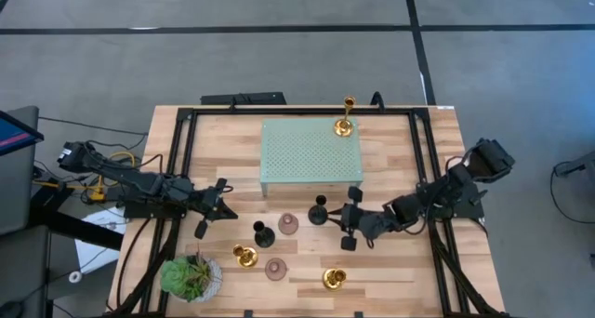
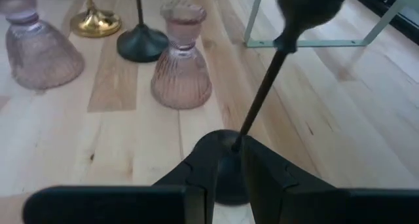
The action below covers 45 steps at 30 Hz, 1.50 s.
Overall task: Pick & Place candle stick holders
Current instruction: Put the top black candle holder on the shelf
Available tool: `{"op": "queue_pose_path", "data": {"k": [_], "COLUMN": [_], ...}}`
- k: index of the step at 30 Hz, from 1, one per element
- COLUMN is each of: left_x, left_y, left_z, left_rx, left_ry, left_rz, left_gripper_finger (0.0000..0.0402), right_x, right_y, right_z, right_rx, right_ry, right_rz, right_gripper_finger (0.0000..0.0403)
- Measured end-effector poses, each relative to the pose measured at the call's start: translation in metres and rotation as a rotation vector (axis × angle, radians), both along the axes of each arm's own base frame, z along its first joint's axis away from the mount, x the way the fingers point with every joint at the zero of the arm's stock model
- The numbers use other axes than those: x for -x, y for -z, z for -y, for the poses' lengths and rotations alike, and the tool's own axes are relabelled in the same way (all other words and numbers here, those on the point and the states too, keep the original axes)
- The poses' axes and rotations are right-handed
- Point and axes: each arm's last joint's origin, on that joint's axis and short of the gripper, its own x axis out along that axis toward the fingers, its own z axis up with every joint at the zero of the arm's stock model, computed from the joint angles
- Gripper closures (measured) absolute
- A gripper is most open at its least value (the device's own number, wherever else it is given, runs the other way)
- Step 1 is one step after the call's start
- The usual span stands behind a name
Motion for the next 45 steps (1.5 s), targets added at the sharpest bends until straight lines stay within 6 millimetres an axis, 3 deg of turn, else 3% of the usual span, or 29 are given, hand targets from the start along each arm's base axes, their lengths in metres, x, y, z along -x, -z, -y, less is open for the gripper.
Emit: {"op": "queue_pose_path", "data": {"k": [12,16,25,31,45], "left_x": [0.0,0.0,0.0,0.0,0.0], "left_y": [0.0,0.0,0.0,0.0,0.0], "left_z": [0.0,0.0,0.0,0.0,0.0], "left_rx": [0.0,0.0,0.0,0.0,0.0], "left_ry": [0.0,0.0,0.0,0.0,0.0], "left_rz": [0.0,0.0,0.0,0.0,0.0], "left_gripper_finger": [0.0394,0.0394,0.0394,0.0394,0.0394], "right_x": [-0.013,-0.013,-0.014,-0.014,-0.013], "right_y": [-0.008,-0.009,-0.017,-0.018,-0.014], "right_z": [0.021,0.018,0.001,0.0,0.003], "right_rx": [-0.034,-0.064,-0.118,-0.108,-0.104], "right_ry": [0.101,0.054,0.013,0.026,0.069], "right_rz": [0.095,0.098,0.129,0.134,0.102], "right_gripper_finger": [0.0343,0.0332,0.0262,0.023,0.0211]}}
